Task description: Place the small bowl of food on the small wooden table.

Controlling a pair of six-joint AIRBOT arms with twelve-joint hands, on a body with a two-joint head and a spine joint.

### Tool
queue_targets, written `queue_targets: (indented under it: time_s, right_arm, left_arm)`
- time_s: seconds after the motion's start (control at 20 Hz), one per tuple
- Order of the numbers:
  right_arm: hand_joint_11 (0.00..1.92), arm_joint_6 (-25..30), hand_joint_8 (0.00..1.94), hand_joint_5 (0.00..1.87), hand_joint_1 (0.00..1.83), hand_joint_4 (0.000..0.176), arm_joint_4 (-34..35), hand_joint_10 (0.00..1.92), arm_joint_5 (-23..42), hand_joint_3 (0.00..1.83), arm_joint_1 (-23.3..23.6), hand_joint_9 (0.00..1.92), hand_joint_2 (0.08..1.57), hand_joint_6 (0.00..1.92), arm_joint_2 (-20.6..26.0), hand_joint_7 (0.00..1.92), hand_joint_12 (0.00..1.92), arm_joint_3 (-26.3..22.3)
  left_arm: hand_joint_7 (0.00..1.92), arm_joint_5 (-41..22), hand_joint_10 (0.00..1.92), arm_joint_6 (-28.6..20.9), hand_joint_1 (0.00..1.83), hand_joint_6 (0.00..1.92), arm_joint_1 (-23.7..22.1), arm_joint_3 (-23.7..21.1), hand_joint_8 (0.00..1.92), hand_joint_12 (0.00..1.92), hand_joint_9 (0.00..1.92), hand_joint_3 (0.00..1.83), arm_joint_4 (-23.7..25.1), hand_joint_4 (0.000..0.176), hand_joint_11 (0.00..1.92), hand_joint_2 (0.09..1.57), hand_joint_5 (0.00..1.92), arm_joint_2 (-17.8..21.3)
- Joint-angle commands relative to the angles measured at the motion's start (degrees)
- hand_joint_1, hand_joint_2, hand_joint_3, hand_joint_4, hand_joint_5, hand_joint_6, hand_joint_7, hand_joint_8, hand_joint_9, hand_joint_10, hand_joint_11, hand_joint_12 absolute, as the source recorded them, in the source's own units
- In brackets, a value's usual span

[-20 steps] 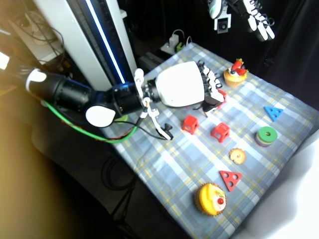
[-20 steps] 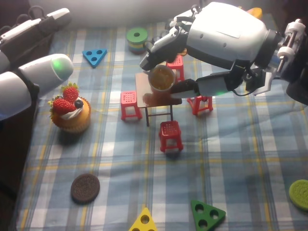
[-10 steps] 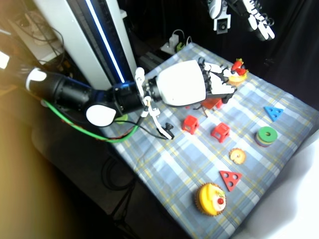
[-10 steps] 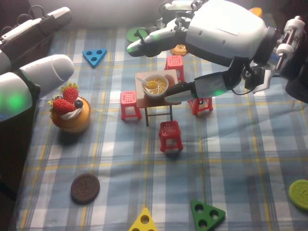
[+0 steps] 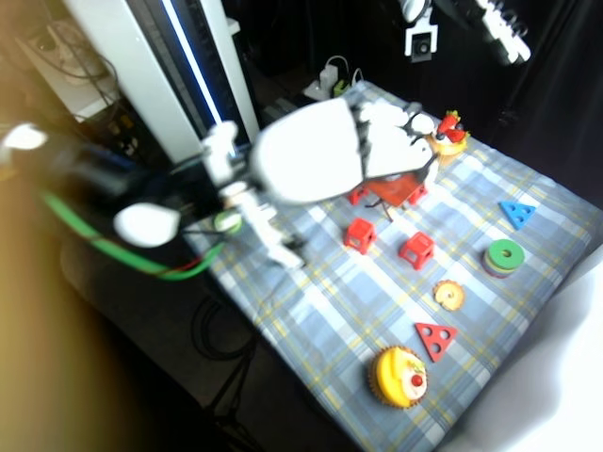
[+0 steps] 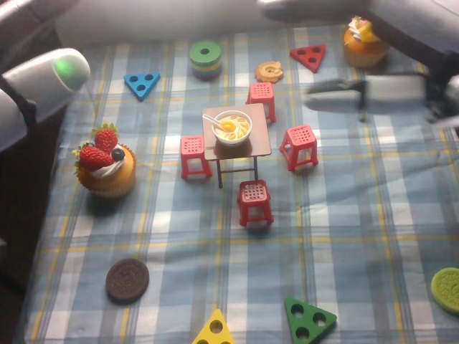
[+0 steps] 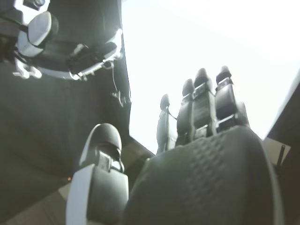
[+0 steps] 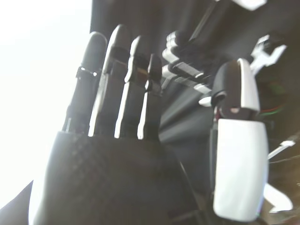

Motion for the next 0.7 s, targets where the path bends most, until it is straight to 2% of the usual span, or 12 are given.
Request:
queue_targets:
  time_s: [0.0,0.05,0.15,0.2,0.25,0.3,0.35,0.4,0.45,0.5,0.6,0.65]
  right_arm:
    - [0.26,-0.6,0.0,0.51,0.81,0.0,3.06,0.0,11.63,0.0,-1.0,0.68,1.07,0.0,0.86,0.68,0.93,-1.2]
    - [0.29,-1.71,0.0,0.51,0.79,0.0,5.5,0.0,15.32,0.0,-3.93,0.69,1.09,0.0,2.29,0.68,0.9,-2.7]
    - [0.32,-3.17,0.0,0.53,0.9,0.0,9.39,0.01,21.63,0.0,-9.25,0.72,1.12,0.0,4.24,0.7,0.95,-5.08]
    - [0.31,-4.04,0.0,0.52,1.02,0.0,11.0,0.01,24.18,0.01,-11.37,0.72,1.15,0.0,4.94,0.7,0.96,-6.24]
    - [0.36,-5.23,0.01,0.54,1.05,0.0,12.75,0.02,26.59,0.01,-14.07,0.77,1.2,0.0,5.76,0.73,0.98,-7.66]
    - [0.37,-6.21,0.0,0.53,1.01,0.0,14.79,0.03,28.82,0.01,-16.84,0.81,1.24,0.0,6.41,0.75,1.01,-9.04]
    - [0.37,-6.56,0.0,0.53,1.01,0.0,16.13,0.03,30.63,0.01,-18.62,0.81,1.24,0.0,6.76,0.75,1.01,-9.75]
    - [0.38,-6.64,0.0,0.49,0.89,0.0,18.2,0.02,33.33,0.0,-21.27,0.81,1.19,0.0,6.97,0.73,0.98,-10.56]
    - [0.35,-6.65,0.0,0.48,0.82,0.0,20.27,0.01,36.81,0.0,-23.75,0.8,1.17,0.0,7.01,0.72,0.97,-11.16]
    - [0.4,-6.65,0.0,0.41,0.64,0.0,20.94,0.01,39.03,0.0,-24.89,0.8,1.18,0.0,6.99,0.66,0.93,-11.52]
    - [0.28,-6.99,0.0,0.21,0.57,0.008,20.28,0.0,40.4,0.0,-25.03,0.62,1.26,0.0,7.07,0.5,0.76,-12.48]
    - [0.28,-7.81,0.0,0.21,0.57,0.008,19.69,0.0,40.4,0.0,-25.0,0.62,1.26,0.0,7.1,0.5,0.76,-13.11]
  left_arm:
    - [0.22,-9.97,0.01,-1.46,0.28,0.01,-0.42,0.5,0.01,0.05,0.19,0.0,1.2,0.112,0.06,1.17,0.29,0.03]
    - [0.24,-12.16,0.01,-3.34,0.32,0.01,-0.28,0.72,0.01,0.06,0.2,0.0,1.41,0.081,0.07,1.16,0.3,-0.05]
    - [0.2,-15.43,0.0,-7.21,0.34,0.0,0.34,1.29,0.0,0.09,0.16,0.0,1.96,0.09,0.09,1.18,0.26,-0.34]
    - [0.2,-16.28,0.0,-8.8,0.4,0.0,0.47,1.59,0.0,0.09,0.13,0.0,2.24,0.073,0.08,1.18,0.27,-0.52]
    - [0.21,-17.08,0.0,-10.69,0.45,0.0,0.57,1.98,0.0,0.27,0.16,0.0,2.62,0.043,0.06,1.2,0.26,-0.76]
    - [0.22,-18.07,0.0,-13.11,0.4,0.0,0.64,2.56,0.0,0.42,0.19,0.0,3.16,0.029,0.0,1.21,0.22,-1.15]
    - [0.22,-18.86,0.0,-14.79,0.4,0.0,0.7,2.92,0.0,0.42,0.19,0.0,3.51,0.029,0.0,1.21,0.22,-1.43]
    - [0.23,-20.2,0.0,-17.24,0.4,0.0,0.73,3.5,0.0,0.46,0.18,0.0,4.04,0.051,0.0,1.16,0.21,-1.96]
    - [0.24,-21.73,0.0,-20.61,0.46,0.0,0.83,4.22,0.0,0.46,0.19,0.0,4.49,0.053,0.0,1.15,0.21,-2.76]
    - [0.28,-22.69,0.02,-22.98,0.42,0.0,0.92,4.91,0.01,0.64,0.28,0.0,4.84,0.0,0.0,1.18,0.15,-3.57]
    - [0.34,-23.87,0.02,-28.45,0.26,0.0,0.98,6.34,0.01,0.85,0.36,0.0,5.26,0.0,0.0,1.22,0.17,-4.98]
    - [0.34,-23.87,0.02,-29.61,0.26,0.0,0.95,6.97,0.01,0.85,0.36,0.0,5.39,0.0,0.0,1.22,0.17,-5.45]
